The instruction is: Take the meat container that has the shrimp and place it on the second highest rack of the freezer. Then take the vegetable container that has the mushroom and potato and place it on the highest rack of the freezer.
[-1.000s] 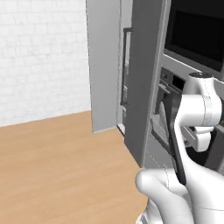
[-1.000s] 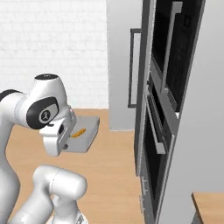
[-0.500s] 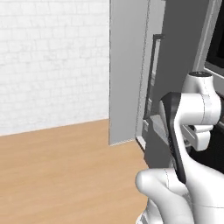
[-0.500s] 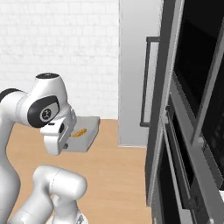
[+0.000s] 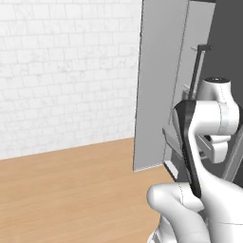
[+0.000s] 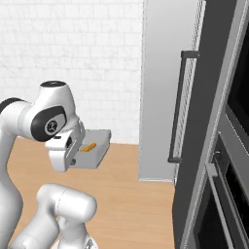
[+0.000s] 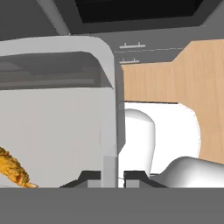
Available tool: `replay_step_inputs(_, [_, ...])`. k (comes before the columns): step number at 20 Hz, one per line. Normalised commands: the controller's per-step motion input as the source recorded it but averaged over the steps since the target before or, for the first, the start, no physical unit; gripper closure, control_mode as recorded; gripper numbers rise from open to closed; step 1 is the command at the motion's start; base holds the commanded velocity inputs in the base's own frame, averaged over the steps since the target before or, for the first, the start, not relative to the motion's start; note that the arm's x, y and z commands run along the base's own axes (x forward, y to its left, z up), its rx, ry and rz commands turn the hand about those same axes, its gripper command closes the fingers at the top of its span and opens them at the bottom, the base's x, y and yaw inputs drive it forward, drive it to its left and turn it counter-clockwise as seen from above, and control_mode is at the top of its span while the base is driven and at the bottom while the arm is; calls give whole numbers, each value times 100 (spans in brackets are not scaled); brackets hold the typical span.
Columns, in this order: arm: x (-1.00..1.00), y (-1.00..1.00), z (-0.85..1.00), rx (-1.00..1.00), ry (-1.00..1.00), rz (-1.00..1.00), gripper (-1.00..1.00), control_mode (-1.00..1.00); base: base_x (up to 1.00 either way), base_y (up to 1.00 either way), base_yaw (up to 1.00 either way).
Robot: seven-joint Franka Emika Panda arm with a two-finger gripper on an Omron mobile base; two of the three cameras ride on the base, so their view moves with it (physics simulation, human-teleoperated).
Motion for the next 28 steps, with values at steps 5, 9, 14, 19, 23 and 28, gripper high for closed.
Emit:
replay_step_inputs(5, [0,0,0,0,0,0,100,100,73,62,0])
replay_step_inputs(9, [0,0,0,0,0,0,100,100,62,71,-1])
replay_step_inputs(14, [0,0,0,0,0,0,100,100,53,61,-12])
replay_step_inputs(19, [0,0,0,0,0,0,100,100,36,33,-23])
replay_step_inputs(23, [0,0,0,0,0,0,100,100,43,16,-25])
replay_step_inputs(28, [0,0,0,0,0,0,100,100,61,13,-27])
